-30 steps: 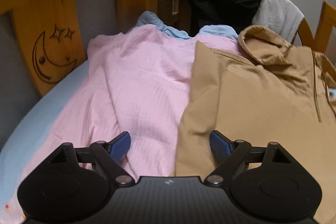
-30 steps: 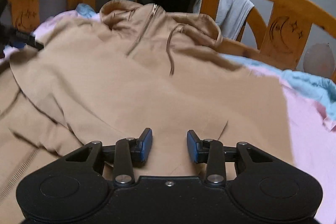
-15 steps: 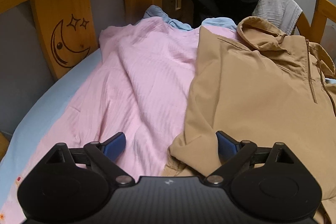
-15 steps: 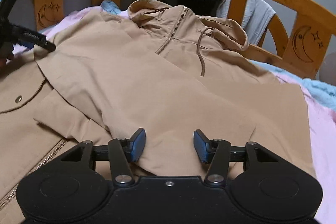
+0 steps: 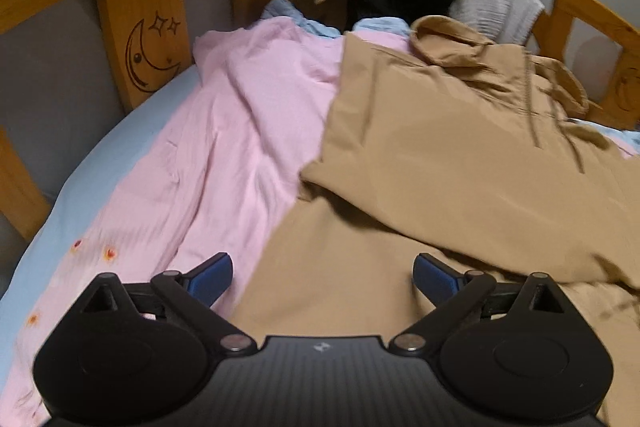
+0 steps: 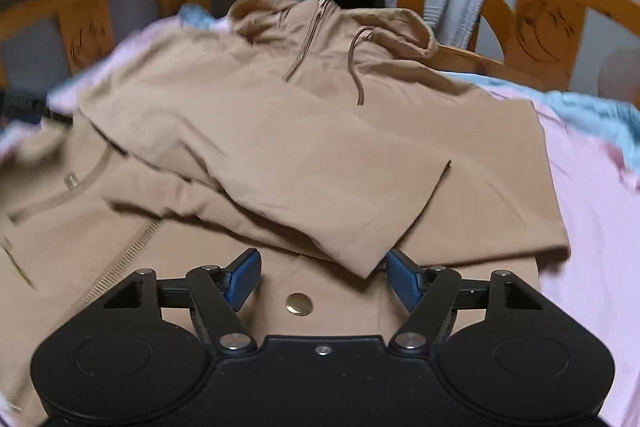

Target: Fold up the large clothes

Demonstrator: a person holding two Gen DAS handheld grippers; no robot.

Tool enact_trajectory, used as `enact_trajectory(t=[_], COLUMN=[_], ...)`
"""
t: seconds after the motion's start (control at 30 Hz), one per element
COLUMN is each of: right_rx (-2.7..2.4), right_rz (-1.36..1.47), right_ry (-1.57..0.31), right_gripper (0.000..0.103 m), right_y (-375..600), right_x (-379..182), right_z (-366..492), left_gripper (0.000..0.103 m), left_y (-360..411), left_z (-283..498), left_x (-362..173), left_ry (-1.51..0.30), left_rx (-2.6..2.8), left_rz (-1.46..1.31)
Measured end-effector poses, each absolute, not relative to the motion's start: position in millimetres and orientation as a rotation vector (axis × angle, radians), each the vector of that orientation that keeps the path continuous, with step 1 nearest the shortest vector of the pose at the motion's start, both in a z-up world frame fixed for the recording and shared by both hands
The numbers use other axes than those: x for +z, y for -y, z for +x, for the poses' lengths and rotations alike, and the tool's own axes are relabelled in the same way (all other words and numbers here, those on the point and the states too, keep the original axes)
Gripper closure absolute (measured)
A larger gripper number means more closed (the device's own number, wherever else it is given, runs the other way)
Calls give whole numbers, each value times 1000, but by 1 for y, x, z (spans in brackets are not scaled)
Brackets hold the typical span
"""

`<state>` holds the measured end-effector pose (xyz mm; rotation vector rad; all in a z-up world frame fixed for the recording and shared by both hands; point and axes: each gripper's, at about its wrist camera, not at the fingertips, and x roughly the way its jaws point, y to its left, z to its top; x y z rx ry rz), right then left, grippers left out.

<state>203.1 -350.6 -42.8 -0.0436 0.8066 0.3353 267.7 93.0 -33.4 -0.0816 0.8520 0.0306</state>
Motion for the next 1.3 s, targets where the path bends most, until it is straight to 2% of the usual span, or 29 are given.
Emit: enact_trajectory(t=[0.13,0.27,0.4,0.47,0.7,0.87,0.9,0.97,1.0,1.07,1.17,1.3], right_rx=[348,336,260,223,55,52,51,55,44,39,72,163], right_rz=[-5,16,78,137,184,117,107,93,87,81,76,-240], right_ry=[-761,-714,-675,-658,-636,-684,-692,-703,-707,-651,-525,-265], right_gripper=[17,7,8,12,43,45,51,76,96,100,100,100], right_y=[364,374,377,378,363,347,346,344,344,345,346,324], right_x=[-17,13,24,21,-8,-28,-32,-41,-44,-43,-27,-11], right_z=[209,255,337,382,510,561,567,577,578,571,541,459], left_gripper=[1,1,1,1,1,1,1,1,1,1,1,1], left_y=[-84,-67,-39,-24,-19,-38,-40,-43,-44,-44,-44,-51], left_z=[261,279,319,341,397,412,414,418,421,426,429,424], left_x=[5,51,74,71,22,2,-1,-4,-5,-7,-3,10], left_ry=[-830,-864,-931,-924,-849,-823,-816,-808,-805,-800,-764,-664], left_rx=[-3,-34,-103,-149,-237,-220,-217,-212,-212,-217,-239,-296], left_rz=[-63,-2,85,77,-81,-183,-188,-198,-206,-224,-262,-321])
